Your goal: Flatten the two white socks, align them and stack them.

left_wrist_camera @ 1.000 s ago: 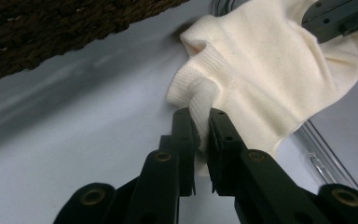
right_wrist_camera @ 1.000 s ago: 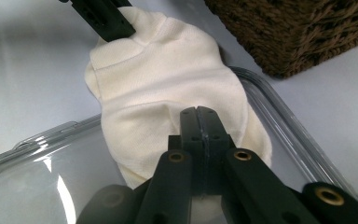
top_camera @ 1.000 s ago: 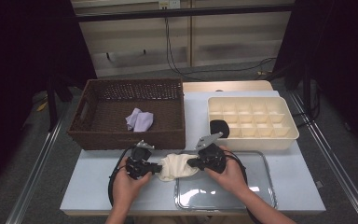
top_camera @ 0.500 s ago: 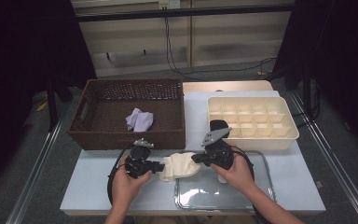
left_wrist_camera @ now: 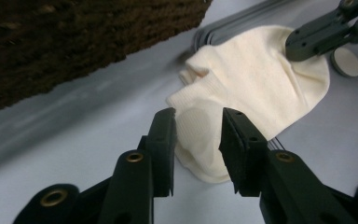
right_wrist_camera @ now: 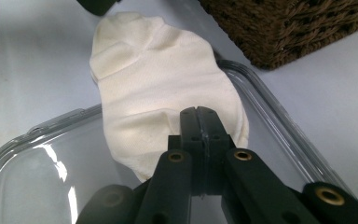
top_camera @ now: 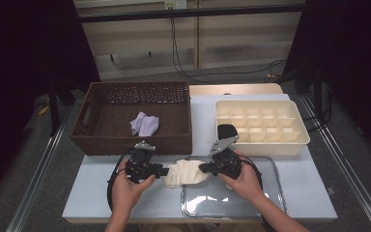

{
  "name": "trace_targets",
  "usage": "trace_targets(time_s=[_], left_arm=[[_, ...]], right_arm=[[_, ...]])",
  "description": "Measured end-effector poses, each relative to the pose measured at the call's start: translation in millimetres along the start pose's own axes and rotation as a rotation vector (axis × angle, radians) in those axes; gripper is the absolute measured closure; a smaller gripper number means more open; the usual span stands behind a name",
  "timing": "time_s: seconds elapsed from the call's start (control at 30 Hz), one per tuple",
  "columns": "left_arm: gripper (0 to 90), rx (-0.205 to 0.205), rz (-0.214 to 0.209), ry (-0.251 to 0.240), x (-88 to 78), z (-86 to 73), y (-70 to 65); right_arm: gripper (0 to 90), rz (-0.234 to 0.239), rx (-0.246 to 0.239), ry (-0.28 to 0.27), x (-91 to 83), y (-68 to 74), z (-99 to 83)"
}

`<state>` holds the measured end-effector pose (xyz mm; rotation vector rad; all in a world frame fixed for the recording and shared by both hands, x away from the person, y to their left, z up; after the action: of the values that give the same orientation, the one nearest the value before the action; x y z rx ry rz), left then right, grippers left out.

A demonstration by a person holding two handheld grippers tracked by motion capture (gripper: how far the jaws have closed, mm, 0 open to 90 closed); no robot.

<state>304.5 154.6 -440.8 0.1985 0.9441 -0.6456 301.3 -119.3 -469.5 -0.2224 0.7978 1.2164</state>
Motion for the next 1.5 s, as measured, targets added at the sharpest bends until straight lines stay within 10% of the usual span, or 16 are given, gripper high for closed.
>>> trace_targets(time_s=[0.47,0.8,1.5], left_arm=[[78.1,0.070,0.009,0.052,29.6,-2.5,-12.6],[77.4,0.076,0.014,0.047,30.5,-4.8,-15.4],[77.1,0.079,0.034,0.034,31.4,-7.3,-20.0]], right_arm=[[89.1,0.009,0.011,0.006,1.7,0.3,-0.8],[79.6,0.018,0.008,-0.066,-3.4,5.5,10.0],[90.0,0.054,-0.001,-0.049,16.9,15.2,14.5]])
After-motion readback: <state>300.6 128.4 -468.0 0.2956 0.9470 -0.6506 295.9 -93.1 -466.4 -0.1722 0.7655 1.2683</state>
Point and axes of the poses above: each handheld gripper's, and its own axes: x roughly forward along the jaws, z roughly out of its top, y roughly to its left, the point moved 1 cm from there along x, roughly forward along the jaws, and after that the axes turned 11 degrees about z, right-handed, at the moved point
